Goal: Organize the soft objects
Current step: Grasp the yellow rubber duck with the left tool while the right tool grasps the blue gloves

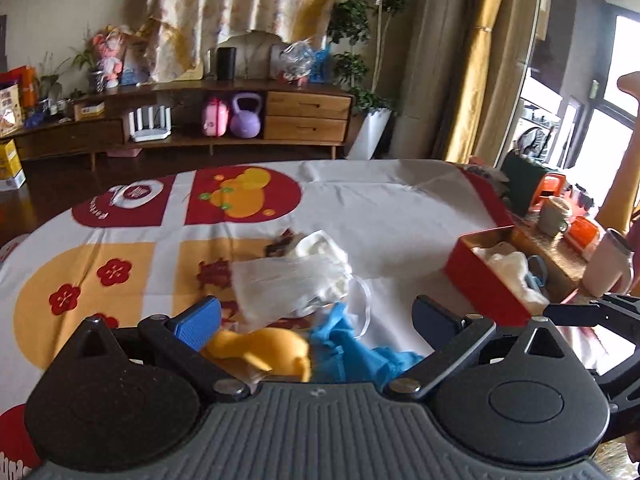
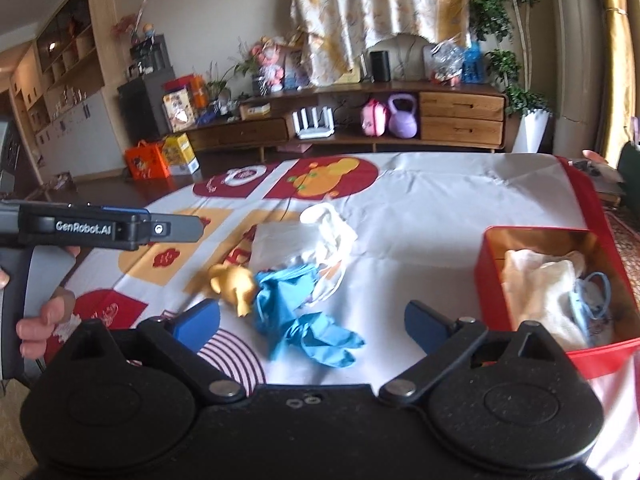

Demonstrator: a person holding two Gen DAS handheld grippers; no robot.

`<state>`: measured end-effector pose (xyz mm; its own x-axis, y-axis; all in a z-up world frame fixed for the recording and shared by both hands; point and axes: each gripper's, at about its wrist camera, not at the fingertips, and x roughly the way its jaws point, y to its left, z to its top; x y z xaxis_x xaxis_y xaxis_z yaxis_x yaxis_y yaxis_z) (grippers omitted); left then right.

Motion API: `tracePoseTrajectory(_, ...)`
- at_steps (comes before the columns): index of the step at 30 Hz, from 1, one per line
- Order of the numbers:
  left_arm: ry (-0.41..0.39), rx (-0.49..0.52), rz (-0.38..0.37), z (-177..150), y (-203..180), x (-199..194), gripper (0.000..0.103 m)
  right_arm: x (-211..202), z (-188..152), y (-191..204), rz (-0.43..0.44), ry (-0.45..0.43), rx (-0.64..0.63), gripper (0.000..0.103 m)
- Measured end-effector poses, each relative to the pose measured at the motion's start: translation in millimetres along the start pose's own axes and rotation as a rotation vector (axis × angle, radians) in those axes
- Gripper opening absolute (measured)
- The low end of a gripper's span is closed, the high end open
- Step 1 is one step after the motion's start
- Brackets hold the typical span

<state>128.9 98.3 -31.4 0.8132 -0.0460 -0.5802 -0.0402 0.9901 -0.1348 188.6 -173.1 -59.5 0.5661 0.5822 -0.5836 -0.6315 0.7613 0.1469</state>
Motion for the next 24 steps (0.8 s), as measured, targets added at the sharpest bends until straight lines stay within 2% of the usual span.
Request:
tracePoseTrajectory(3, 0.016, -0.019, 0.033, -7.1, 17.4, 9.2, 0.102, 16.9, -3.5, 9.0, 0.0, 0.028, -0.026, 0.095)
tracePoseTrajectory(6, 0.018, -0.012, 0.109, -13.9, 28.7, 18.2, 0.102, 33.8, -6.0, 12.2, 0.006, 0.056, -0.041, 0.09)
tracePoseTrajectory(9, 0.033, -0.021, 0.098, -21.0, 38.1, 28.0, 0.102, 51.6, -9.6, 15.6, 0.016, 0.098, -0.069, 0.081)
tracePoseTrajectory(13, 0.081, -0.037, 0.076, -31.7, 44.5, 44.0, 0.102, 73.1, -13.8, 19.9, 0.021, 0.138, -0.115, 0.077)
tracePoseTrajectory(20, 0.143, -0.053, 0.097, -40.9, 45.5, 75.0, 0.101, 106.7, -12.4, 18.8, 0.023, 0.176, -0.17, 0.068)
tracePoseTrajectory(24, 0.172, -0.13, 0.109, -41.5, 52.1, 90.6, 0.101, 124.7, -9.7, 20.0, 0.037, 0.195, -0.196, 0.06)
